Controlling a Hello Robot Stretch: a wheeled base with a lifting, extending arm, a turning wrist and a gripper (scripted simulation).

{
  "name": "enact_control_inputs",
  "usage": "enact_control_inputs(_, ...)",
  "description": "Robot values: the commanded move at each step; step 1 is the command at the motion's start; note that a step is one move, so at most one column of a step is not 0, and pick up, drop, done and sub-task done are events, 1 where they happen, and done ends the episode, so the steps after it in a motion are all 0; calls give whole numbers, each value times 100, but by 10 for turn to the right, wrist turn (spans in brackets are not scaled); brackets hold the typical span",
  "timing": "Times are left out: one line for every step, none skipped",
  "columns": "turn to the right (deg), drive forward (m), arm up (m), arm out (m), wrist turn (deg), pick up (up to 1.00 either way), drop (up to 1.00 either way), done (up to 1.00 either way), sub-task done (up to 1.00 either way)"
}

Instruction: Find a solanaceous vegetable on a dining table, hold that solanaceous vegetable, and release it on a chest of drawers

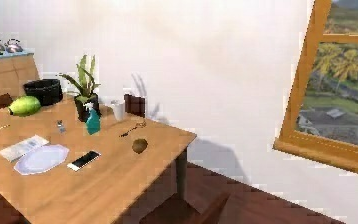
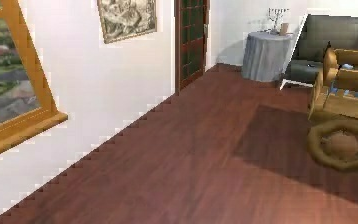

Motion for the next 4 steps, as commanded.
enact_control_inputs(-450,0,0,0,0,0,0,0,0)
enact_control_inputs(-450,0,0,0,0,0,0,0,0)
enact_control_inputs(-90,0,0,0,0,0,0,0,0)
enact_control_inputs(450,0,0,0,0,0,0,0,0)
